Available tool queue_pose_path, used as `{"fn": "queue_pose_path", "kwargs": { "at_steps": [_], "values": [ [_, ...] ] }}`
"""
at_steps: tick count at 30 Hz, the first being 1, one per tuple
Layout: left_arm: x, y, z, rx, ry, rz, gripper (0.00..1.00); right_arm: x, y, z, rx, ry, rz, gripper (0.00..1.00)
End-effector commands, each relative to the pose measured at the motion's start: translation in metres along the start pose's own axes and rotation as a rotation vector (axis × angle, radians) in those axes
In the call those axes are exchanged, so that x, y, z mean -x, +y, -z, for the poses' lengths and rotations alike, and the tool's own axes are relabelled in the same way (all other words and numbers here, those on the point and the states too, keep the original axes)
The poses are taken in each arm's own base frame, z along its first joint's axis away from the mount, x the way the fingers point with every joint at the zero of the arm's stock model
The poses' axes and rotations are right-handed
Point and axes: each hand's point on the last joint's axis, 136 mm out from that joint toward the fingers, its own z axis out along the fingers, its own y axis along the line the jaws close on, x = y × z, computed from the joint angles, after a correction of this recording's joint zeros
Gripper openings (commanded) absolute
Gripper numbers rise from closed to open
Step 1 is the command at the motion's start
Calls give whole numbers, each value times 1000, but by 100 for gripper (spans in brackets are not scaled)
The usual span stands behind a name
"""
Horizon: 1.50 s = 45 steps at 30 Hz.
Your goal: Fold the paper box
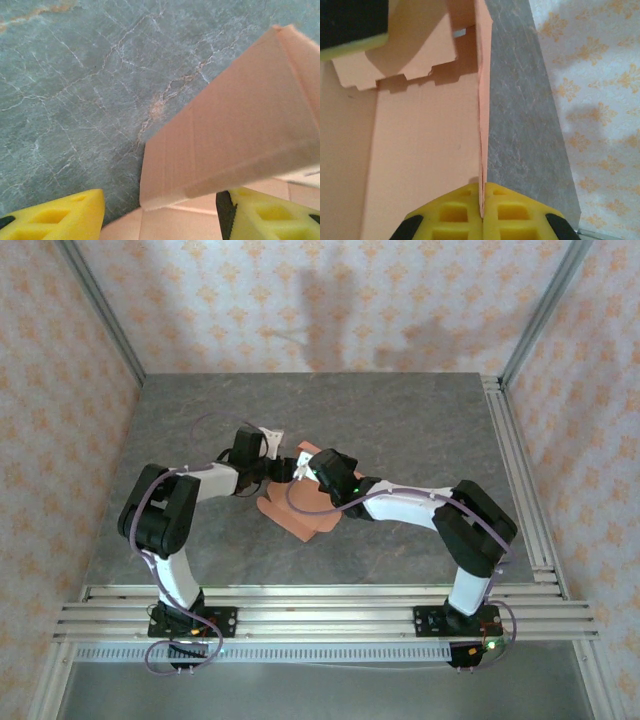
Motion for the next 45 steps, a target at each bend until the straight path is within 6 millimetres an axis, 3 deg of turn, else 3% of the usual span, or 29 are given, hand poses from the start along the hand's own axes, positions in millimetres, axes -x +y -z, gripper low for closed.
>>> {"fn": "queue_pose_path", "kwargs": {
  "at_steps": [1,6,14,33,36,40,45],
  "values": [
    [18,-1,13,12,-89,-8,64,-12,3,-1,17,66,19,0],
    [16,-1,17,14,-89,-10,64,-13,1,-2,-1,75,34,0],
    [13,3,11,20,-66,13,63,-9,-1,-8,-175,54,170,0],
    [18,9,-11,15,-45,15,61,15,17,1,-122,-12,226,0],
    [24,6,-13,10,-58,14,55,17,20,2,-109,-14,225,0],
    [25,2,-14,5,-55,8,36,19,24,2,-101,-11,226,0],
    [22,0,-13,18,-52,-6,24,20,25,3,-104,-11,220,0]
  ]
}}
